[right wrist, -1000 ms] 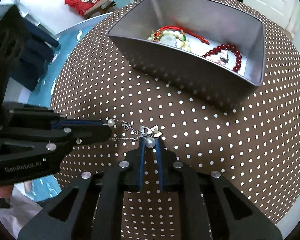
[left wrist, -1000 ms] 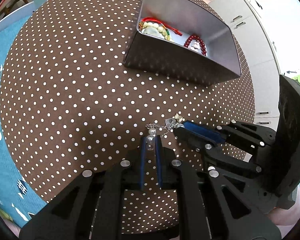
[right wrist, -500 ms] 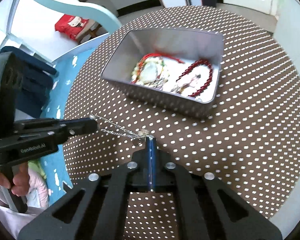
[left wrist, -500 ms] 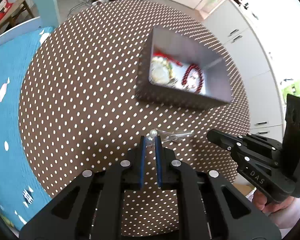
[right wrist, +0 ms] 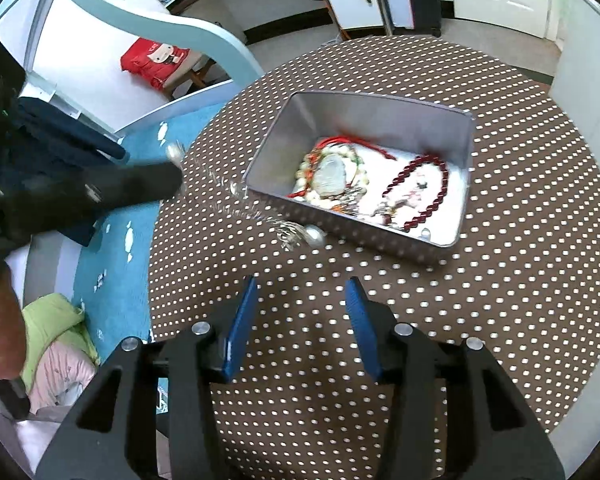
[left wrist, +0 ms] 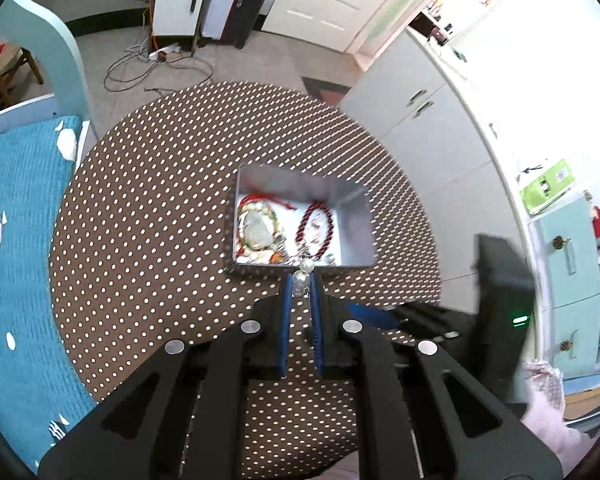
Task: Organize jewelry
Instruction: 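Carry the pearl charm and silver chain over the silver box with both grippers, then open both grippers to drop the pieces into the box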
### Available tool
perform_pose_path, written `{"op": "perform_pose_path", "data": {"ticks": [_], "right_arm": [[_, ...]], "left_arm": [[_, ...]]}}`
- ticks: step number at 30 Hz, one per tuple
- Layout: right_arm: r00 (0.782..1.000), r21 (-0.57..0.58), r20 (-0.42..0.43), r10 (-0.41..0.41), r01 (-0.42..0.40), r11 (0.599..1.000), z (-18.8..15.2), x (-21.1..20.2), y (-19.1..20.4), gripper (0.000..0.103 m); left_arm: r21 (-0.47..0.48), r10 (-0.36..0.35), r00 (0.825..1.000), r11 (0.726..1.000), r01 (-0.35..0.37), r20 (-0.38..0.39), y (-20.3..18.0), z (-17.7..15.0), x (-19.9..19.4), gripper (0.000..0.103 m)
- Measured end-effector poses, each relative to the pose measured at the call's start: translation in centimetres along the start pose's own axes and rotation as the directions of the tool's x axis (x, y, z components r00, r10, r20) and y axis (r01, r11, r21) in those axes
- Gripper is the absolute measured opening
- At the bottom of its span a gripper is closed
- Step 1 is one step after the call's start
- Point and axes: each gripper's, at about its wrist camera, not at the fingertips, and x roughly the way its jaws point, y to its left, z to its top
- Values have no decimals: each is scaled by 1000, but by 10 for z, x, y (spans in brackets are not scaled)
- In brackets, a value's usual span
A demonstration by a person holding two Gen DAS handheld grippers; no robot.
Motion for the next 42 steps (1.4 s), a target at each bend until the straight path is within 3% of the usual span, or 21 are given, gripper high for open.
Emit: {"op": "perform_pose_path", "data": {"ticks": [8,15,16,17,18,22,26,34,42], "right_arm": [[997,78,70,40,-45,996,11,14,-3,44],[984,78,146,101,-113,990,23,7,5,44],[982,74,154,110,-122,990,23,6,5,38],[981,68,151,123,-134,989,23,6,5,14],[983,65,140,122,-132,989,24,7,6,12],[987,80,134,92,-104,991,21,4,2,12],[992,72,128,10,-19,997,19,-9,-1,12],[984,98,164,-75,60,993,38,-33,-23,12],[985,84,128,-117,107,991,67,-25,-31,15]], "left_arm": [[30,-12,1000,999,11,4,-22,1,-22,8],[40,4,1000,999,-3,-9,-25,-7,-23,8],[45,7,1000,999,-6,-10,-26,-8,-23,8],[50,14,1000,999,-13,-11,-27,-8,-23,8],[52,18,1000,998,-17,-13,-26,-9,-22,8],[25,33,999,999,-33,-27,-17,-8,-14,8],[7,32,998,999,-32,-46,-14,-4,0,8],[35,-11,999,999,13,-52,-24,20,29,8],[90,69,996,994,-63,-61,-26,50,55,10]]}}
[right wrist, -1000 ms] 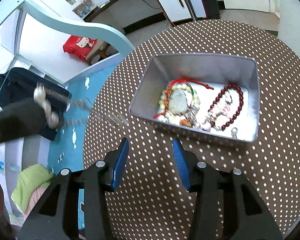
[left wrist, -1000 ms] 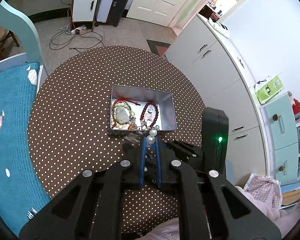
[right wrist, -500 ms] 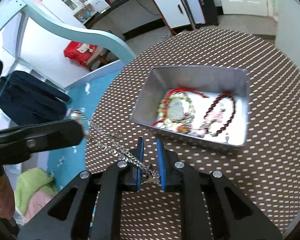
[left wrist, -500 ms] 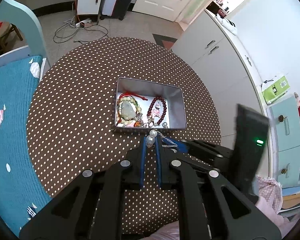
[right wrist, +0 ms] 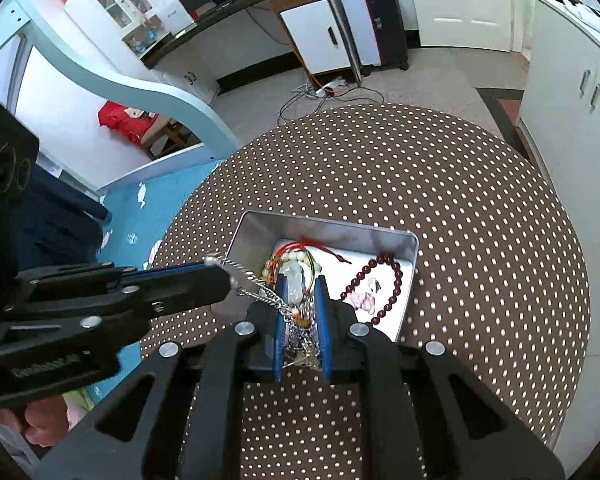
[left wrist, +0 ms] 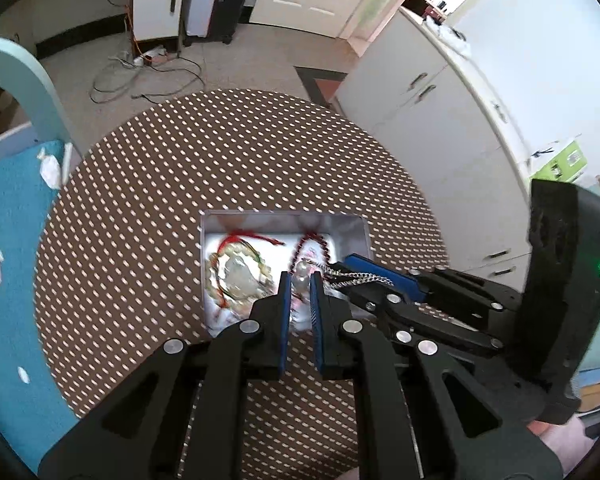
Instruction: Organize jewelry
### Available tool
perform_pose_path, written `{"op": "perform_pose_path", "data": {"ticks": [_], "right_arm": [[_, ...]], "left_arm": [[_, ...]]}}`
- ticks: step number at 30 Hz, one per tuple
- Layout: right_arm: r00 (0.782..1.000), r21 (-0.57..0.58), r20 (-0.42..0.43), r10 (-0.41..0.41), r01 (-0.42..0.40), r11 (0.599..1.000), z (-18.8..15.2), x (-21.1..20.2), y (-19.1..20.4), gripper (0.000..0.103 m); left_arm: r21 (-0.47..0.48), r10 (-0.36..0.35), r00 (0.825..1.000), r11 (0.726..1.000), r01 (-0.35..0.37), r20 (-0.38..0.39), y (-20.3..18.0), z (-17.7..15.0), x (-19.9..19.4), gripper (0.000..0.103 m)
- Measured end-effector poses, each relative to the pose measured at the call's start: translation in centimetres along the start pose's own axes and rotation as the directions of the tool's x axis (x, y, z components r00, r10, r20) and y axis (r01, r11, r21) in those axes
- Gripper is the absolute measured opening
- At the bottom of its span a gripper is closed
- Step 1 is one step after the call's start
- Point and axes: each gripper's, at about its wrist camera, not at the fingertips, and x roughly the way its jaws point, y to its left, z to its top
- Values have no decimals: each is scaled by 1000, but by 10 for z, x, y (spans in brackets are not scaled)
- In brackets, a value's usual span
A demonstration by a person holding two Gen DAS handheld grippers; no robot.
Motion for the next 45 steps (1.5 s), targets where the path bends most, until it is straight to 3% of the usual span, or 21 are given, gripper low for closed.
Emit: {"op": "perform_pose_path", "data": {"ticks": [2,4,8,11,15,19,23,29,38,45], "right_arm": [[1000,19,-19,-6,6,1000,3,4,-2,26],[1000,36,-26,-5,6,999,5,5,-6,26],[999,61,-29,-31,33,998,2,-1,-10,41],[999,84,-16,-38,39,996,-1,-14,-8,46],[996,94,51,-74,69,993,-3,-46,5,52],[976,119,171,-134,115,986,-9,-93,26,69],[930,135,309,-198,164,977,-23,-144,55,84],[871,147,416,-262,220,964,-50,-199,88,94],[832,45,506,-227,237,970,-70,-244,108,95],[818,-39,544,-184,244,969,-93,-269,114,95]], "left_arm": [[9,32,999,999,-32,0,0,5,4,19],[7,53,999,999,-53,-3,4,9,6,35],[7,76,997,997,-76,-4,11,11,6,43],[18,84,996,996,-85,3,14,9,-1,46],[57,103,993,993,-106,53,9,2,-25,54],[107,110,983,986,-127,149,-2,-10,-68,63],[153,108,959,977,-151,260,-16,-23,-114,67],[170,115,907,965,-198,404,-35,-56,-182,72],[75,175,826,965,-252,536,-66,-104,-243,75],[-2,227,799,962,-272,556,-86,-139,-268,76]]}}
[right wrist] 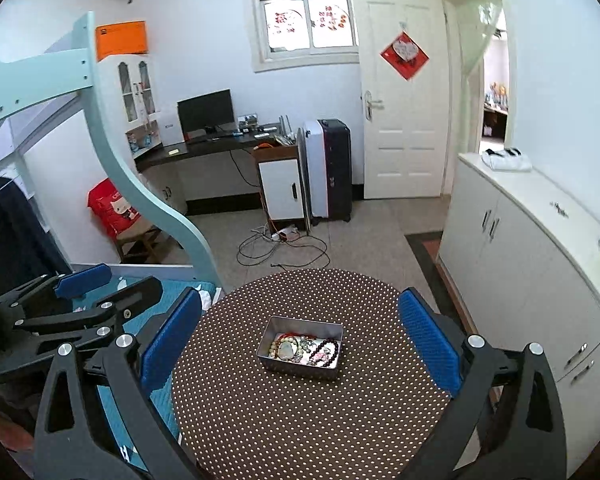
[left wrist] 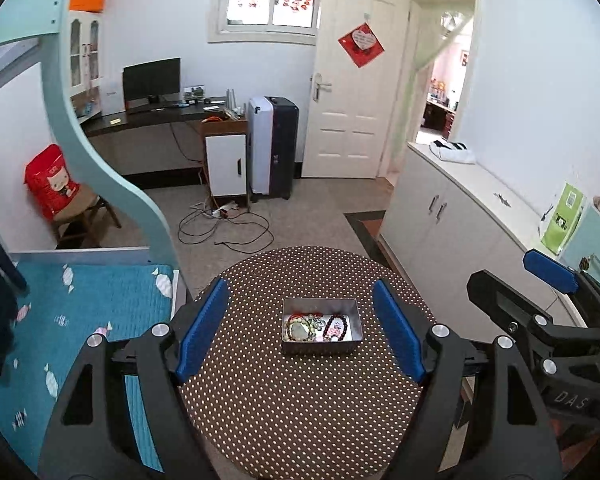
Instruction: Organize jewelry
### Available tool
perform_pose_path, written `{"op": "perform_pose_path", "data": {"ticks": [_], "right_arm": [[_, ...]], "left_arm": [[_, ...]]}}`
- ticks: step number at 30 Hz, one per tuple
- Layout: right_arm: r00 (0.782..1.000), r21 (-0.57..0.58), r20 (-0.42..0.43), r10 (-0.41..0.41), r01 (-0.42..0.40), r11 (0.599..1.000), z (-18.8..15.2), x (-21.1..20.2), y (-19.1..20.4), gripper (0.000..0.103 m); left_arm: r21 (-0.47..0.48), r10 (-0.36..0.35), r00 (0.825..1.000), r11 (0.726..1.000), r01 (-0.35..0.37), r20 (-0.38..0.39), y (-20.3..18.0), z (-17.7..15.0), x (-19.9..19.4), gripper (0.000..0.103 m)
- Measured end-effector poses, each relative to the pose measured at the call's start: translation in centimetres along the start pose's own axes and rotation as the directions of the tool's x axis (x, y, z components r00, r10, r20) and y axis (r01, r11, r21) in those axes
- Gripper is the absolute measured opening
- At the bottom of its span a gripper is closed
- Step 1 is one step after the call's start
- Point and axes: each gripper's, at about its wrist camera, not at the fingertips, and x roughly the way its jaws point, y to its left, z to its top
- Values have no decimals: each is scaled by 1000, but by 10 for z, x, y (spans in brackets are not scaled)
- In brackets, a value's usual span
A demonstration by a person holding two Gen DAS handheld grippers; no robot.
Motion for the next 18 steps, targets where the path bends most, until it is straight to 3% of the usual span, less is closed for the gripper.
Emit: {"op": "perform_pose_path", "data": {"ticks": [10,18], "right_arm": [[999,9,48,4,-4,1000,-17,-26,-9,96],[999,36,50,-15,13,999,-22,-31,-13,96]], "left_arm": [[26,24,999,999,-25,40,-23,-16,-39,76],[41,5,999,999,-7,36,-27,-19,-37,76]]}}
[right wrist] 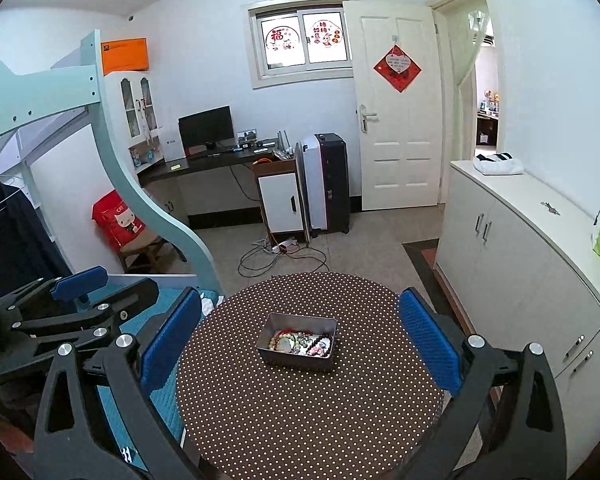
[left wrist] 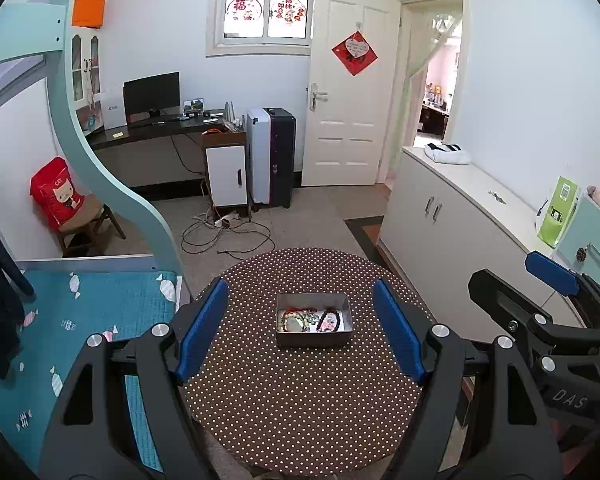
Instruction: Organize jewelry
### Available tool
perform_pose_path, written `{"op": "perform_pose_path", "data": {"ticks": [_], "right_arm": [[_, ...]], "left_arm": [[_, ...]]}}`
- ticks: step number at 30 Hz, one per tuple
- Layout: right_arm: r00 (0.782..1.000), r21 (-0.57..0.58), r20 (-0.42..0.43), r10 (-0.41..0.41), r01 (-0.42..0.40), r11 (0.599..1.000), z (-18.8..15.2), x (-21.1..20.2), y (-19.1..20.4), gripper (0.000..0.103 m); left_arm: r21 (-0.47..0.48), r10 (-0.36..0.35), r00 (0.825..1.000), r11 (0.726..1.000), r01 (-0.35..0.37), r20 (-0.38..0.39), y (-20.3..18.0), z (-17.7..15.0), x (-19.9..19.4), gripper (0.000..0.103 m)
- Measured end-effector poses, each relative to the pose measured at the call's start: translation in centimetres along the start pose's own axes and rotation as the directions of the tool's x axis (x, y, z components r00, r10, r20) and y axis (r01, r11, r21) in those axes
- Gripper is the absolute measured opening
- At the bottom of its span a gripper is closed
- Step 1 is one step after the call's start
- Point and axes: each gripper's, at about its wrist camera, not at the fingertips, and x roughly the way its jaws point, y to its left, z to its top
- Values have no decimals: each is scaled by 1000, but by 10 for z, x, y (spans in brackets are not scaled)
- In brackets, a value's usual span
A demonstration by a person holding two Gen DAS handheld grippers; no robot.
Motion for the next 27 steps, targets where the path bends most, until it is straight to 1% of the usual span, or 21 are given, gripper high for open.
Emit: {"op": "perform_pose_path", "data": {"ticks": [13,16,22,27], "right_arm": [[1000,28,-1,-9,9,1000,-5,-4,-2,96],[1000,33,-1,-9,9,999,-4,-4,-3,96],[1000,46,3,-11,10,999,-5,-6,-5,96],[1000,54,3,-5,5,999,-4,-6,-8,96]], "left_arm": [[15,-23,1000,1000,23,7,4,3,3,76],[17,-26,1000,1000,26,10,4,4,4,78],[22,-33,999,999,33,13,4,7,7,79],[27,-34,999,999,33,16,5,8,9,81]]}}
